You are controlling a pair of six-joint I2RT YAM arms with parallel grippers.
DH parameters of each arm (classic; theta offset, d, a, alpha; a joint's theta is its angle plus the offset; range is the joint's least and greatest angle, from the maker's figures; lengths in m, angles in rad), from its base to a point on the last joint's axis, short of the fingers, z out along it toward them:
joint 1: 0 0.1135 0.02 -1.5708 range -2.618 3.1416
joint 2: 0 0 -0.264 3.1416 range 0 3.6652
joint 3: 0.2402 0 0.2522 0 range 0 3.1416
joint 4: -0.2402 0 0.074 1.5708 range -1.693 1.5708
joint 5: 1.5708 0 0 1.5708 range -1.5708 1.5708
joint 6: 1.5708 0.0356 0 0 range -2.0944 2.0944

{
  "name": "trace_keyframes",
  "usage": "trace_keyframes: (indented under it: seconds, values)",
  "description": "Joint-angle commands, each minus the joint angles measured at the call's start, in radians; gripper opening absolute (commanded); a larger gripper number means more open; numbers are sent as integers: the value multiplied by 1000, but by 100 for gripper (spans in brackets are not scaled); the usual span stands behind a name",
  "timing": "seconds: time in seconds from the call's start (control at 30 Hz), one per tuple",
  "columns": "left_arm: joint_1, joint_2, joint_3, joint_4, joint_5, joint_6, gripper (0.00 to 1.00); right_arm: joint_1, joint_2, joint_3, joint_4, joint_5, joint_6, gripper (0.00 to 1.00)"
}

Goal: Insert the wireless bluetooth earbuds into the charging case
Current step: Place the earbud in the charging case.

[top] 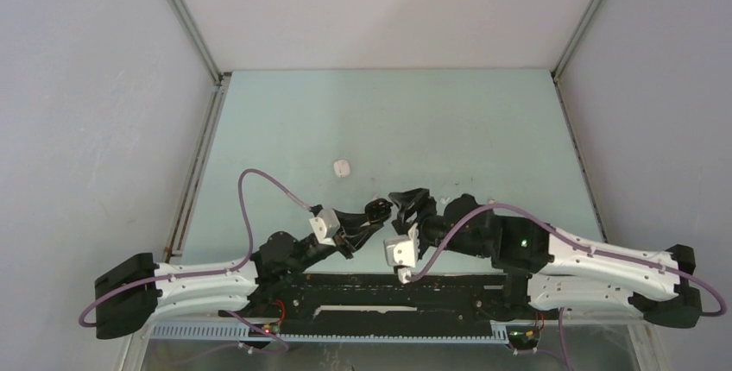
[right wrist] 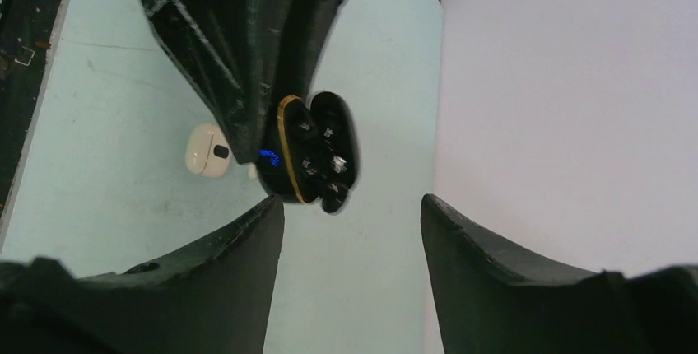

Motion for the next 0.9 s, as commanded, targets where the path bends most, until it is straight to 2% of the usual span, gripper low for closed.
trace_keyframes:
  seconds: [0.0,0.13,0.27,0.33,0.43,0.63,0.87]
  values:
    - [-7,-2,-8,71,-5,41,0,-95,1,191,-252,-139,189,64]
    - [-7,-2,-8,52,20,49,0,-308,63,321,-411,-317,325,56]
    - [-6,-10,4,-9,33,96,0,-554,222,488,-671,-580,418,47]
    - [-6,-12,11,-40,37,111,0,-627,296,557,-793,-707,425,43]
    - [-6,-11,24,-83,53,135,0,-686,347,571,-873,-835,422,41]
    - [-7,15,39,-92,67,132,0,-733,352,497,-808,-936,430,47]
    - [-7,59,80,-92,69,135,0,-776,471,490,-819,-1128,431,52]
